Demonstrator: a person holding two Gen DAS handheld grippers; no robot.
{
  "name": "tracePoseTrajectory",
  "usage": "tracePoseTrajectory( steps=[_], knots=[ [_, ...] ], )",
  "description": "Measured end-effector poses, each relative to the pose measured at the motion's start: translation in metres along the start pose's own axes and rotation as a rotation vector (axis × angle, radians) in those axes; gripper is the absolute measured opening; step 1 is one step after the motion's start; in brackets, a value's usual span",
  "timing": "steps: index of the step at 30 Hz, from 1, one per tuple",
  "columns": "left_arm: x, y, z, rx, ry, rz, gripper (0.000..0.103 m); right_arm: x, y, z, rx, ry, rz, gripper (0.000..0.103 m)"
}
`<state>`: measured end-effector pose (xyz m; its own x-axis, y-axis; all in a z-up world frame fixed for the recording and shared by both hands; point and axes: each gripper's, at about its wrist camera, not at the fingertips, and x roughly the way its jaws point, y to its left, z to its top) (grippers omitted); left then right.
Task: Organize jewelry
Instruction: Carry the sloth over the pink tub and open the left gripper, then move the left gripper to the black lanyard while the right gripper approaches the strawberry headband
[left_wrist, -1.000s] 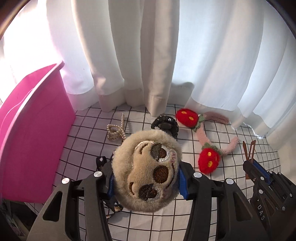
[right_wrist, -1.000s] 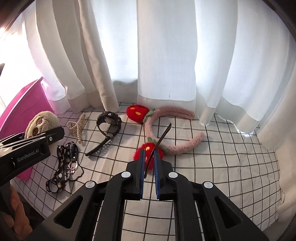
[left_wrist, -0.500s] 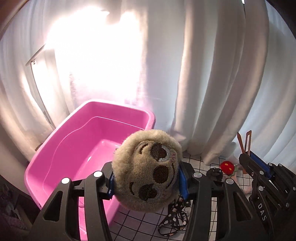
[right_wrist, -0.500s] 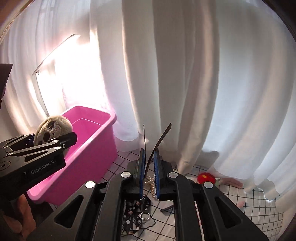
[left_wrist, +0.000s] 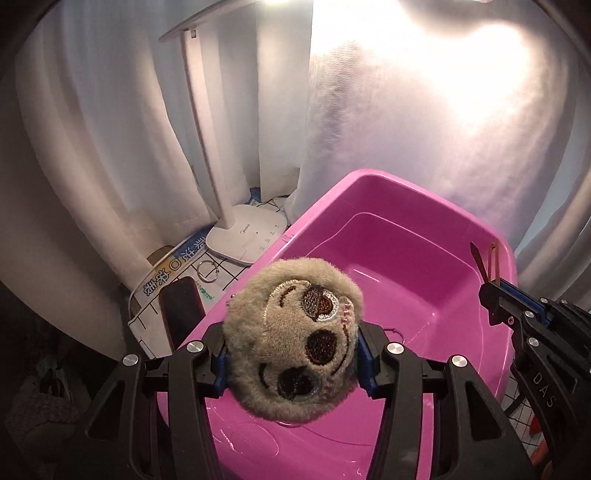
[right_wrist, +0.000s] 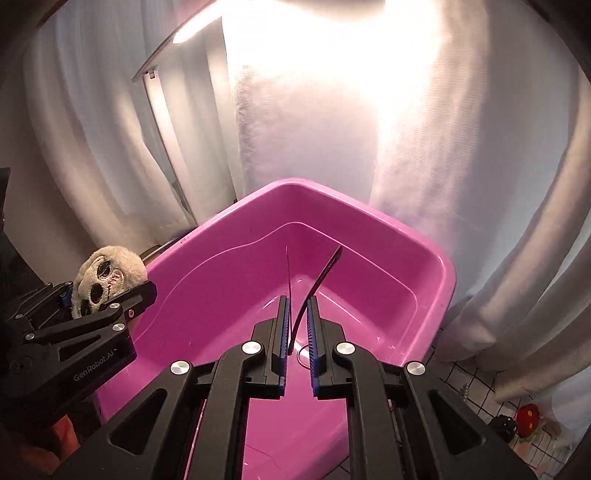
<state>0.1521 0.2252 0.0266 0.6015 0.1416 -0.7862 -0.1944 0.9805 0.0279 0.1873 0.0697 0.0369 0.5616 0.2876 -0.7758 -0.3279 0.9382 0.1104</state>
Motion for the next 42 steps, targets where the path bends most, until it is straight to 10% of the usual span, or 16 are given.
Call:
tracePoseTrajectory(
  steps=[7,11,18,24,35,42],
  knots=[
    [0.035,0.003,-0.006,0.018,0.101,-0.002,0.055,0.048,-0.003,-0.003,0.027,0.153,-0.014,0.01],
    [0.046,0.005,-0.008,0.016,0.141,-0.007,0.062,0.06,-0.004,-0.006,0.024,0.184,-0.045,0.053],
    [0.05,0.004,-0.013,0.038,0.161,-0.025,0.089,0.064,-0.004,-0.005,0.026,0.179,-0.061,0.057],
    [0.043,0.005,-0.014,0.032,0.146,-0.03,0.093,0.051,-0.011,-0.004,0.053,0.14,-0.061,0.057],
    [-0.022,-0.018,-0.011,0.058,0.018,-0.091,0.093,-0.07,-0.064,-0.022,0.187,-0.089,-0.014,0.058],
    [-0.08,-0.078,-0.034,0.125,-0.062,-0.27,0.095,-0.164,-0.139,-0.099,0.301,-0.143,-0.196,0.06]
  ],
)
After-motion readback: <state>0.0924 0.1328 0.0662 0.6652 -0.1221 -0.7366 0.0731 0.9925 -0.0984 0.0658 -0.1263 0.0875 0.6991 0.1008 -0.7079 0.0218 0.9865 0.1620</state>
